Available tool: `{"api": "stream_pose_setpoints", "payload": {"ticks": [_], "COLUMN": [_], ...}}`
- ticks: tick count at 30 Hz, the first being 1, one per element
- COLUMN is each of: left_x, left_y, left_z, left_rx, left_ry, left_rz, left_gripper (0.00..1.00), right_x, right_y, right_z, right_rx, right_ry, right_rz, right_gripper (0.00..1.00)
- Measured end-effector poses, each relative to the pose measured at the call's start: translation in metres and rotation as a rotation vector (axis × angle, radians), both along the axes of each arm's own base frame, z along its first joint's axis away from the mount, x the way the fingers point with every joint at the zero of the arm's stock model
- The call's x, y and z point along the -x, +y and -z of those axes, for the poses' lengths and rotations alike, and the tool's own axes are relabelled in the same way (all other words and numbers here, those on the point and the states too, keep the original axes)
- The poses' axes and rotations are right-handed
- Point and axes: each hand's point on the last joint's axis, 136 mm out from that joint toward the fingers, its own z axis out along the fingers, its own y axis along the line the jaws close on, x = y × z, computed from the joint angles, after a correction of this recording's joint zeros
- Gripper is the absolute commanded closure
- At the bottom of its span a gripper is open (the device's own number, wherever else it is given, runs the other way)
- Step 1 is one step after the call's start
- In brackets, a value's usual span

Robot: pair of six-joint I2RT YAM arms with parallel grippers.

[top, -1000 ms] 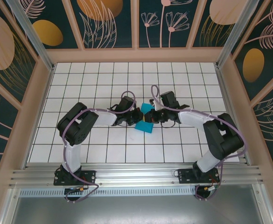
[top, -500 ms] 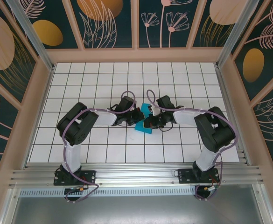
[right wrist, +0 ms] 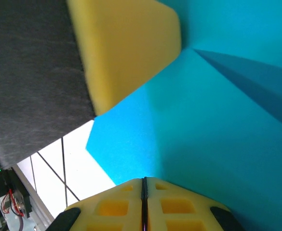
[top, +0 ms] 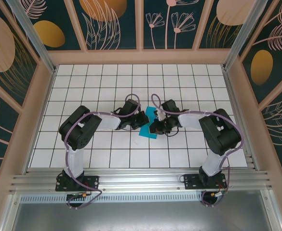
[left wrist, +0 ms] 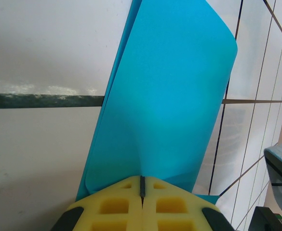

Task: Fold a paper plane with a square sheet of paper (pick it up from the middle)
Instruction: Fold the triangle a second time at the center of the table.

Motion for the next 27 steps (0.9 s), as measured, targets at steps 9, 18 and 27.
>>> {"api": "stream_pose_setpoints", "payload": {"ticks": [9, 18, 27], "left_x": [0.000, 0.000, 0.000], "left_y": [0.000, 0.000, 0.000], "left_z": [0.000, 0.000, 0.000], "left_rx": [-0.001, 0.000, 0.000], "left_ry": [0.000, 0.000, -0.001], "left_rz": [-0.001, 0.000, 0.001], "left_gripper": [0.94, 0.94, 0.94], "right_x": [-0.001, 0.002, 0.001], "right_y": [-0.003, -0.001, -0.004], "right_z": [0.007, -0.017, -0.026], "right_rx": [0.018, -0.016, -0.047], "right_ry": [0.007, -0.009, 0.014], "right_rz": [0.005, -0.002, 0.030], "right_gripper": [0.88, 0.86, 0.86]}}
